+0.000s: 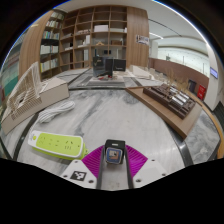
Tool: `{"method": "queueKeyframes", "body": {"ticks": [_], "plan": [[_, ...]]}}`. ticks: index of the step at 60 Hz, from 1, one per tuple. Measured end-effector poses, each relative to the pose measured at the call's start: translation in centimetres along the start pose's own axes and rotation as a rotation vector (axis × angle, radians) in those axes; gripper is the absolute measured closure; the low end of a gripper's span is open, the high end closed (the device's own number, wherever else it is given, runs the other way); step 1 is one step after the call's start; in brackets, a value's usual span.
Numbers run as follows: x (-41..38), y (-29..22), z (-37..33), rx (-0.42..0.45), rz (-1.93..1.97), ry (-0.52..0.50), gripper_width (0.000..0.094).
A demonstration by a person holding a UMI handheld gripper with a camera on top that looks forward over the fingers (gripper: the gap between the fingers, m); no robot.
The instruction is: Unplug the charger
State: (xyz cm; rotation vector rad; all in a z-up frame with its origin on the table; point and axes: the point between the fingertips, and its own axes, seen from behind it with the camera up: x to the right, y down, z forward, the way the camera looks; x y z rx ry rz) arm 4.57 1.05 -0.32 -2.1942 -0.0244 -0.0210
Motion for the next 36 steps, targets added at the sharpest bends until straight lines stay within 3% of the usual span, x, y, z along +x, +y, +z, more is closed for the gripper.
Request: {"method": "queueKeyframes", "body": {"ticks": [1, 2, 6, 36], "plan": [[0.0, 0.2, 0.0, -0.01, 0.005, 0.0, 0.0497], [0.1, 0.3, -0.1, -0.019, 0.01, 0.0, 0.038], [-0.4, 0.3, -0.6, -0.021, 0.011, -0.018, 0.0092], [-0.4, -2.0, -17.6, 0.114, 0.002, -0.08, 0.0087]]}}
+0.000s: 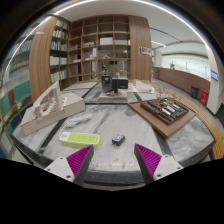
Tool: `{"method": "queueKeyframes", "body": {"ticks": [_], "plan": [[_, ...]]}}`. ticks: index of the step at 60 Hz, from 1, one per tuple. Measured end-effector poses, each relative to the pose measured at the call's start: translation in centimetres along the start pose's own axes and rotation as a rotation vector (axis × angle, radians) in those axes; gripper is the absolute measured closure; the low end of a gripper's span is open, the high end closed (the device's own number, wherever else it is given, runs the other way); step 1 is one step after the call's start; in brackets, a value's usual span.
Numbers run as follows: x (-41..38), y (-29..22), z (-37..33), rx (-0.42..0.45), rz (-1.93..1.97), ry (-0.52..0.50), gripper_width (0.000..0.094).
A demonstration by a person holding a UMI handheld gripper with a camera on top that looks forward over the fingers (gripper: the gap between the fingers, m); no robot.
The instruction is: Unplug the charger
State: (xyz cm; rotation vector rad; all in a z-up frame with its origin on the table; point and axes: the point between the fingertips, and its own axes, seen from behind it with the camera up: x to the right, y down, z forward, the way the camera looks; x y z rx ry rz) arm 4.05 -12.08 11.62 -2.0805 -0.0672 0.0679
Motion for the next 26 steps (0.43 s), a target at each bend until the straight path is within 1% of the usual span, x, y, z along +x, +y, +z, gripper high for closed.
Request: {"method": "queueKeyframes", "body": {"ticks": [7, 11, 15, 20, 23, 26], "plan": [[-0.6, 0.6, -2.8, 0.023, 0.015, -0.05, 0.0088], [-0.2, 0.8, -3.7, 0.036, -0.018, -0.046, 0.009], [0.7, 1.4, -3.9, 0.025, 0.035, -0.05, 0.0089], [2.8, 1.8, -3.9, 0.027, 0.059, -0.009, 0.0102], [3.1, 2.0, -3.6, 0.031, 0.082, -0.028, 0.0104], [3.1, 2.3, -3.4, 0.014, 0.099, -0.053, 0.0102]]}}
